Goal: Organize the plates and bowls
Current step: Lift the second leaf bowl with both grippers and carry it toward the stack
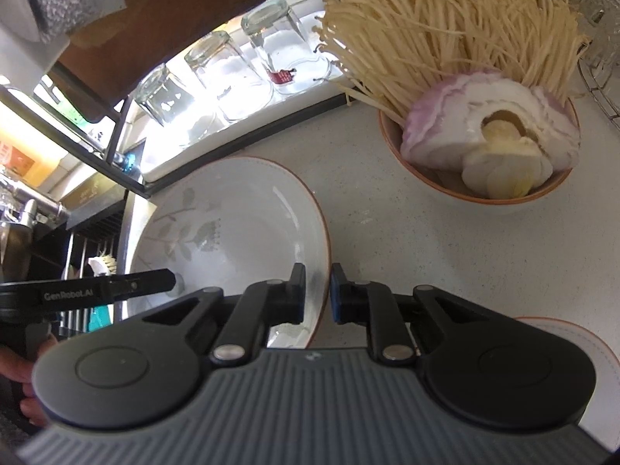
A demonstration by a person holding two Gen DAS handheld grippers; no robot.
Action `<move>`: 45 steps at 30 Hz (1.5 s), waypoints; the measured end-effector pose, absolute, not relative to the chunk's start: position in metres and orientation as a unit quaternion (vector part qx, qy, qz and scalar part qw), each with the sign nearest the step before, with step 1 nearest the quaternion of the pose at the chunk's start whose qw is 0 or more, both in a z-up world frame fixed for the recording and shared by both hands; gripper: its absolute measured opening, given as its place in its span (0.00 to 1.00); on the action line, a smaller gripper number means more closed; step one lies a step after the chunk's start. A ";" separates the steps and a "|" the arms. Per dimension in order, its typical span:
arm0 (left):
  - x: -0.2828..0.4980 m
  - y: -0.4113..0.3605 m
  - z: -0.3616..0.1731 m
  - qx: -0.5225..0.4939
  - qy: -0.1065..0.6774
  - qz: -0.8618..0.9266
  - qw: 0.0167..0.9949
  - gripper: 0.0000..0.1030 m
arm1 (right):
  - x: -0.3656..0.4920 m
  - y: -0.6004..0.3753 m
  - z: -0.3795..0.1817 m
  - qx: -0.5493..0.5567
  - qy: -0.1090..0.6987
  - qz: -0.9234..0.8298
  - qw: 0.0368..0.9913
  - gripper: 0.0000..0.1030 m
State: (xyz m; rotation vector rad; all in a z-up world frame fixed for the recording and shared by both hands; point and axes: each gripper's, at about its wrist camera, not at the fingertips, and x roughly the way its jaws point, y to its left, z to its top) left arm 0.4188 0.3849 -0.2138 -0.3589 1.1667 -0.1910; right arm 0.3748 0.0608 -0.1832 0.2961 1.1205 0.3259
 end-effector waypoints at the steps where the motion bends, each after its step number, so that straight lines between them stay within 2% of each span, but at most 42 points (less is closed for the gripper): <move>1: 0.417 0.384 -0.213 -0.168 0.547 -0.090 0.815 0.26 | 0.374 0.060 -0.181 0.139 0.524 0.155 0.826 0.15; 16: 0.394 0.364 -0.180 -0.196 0.530 -0.089 0.820 0.26 | 0.340 0.029 -0.145 0.156 0.493 0.154 0.842 0.16; 31: 0.357 0.310 -0.136 -0.166 0.513 -0.116 0.834 0.26 | 0.286 -0.016 -0.114 0.183 0.447 0.142 0.864 0.16; 45: 0.336 0.250 -0.136 -0.147 0.527 -0.144 0.825 0.26 | 0.252 -0.069 -0.117 0.188 0.455 0.113 0.863 0.16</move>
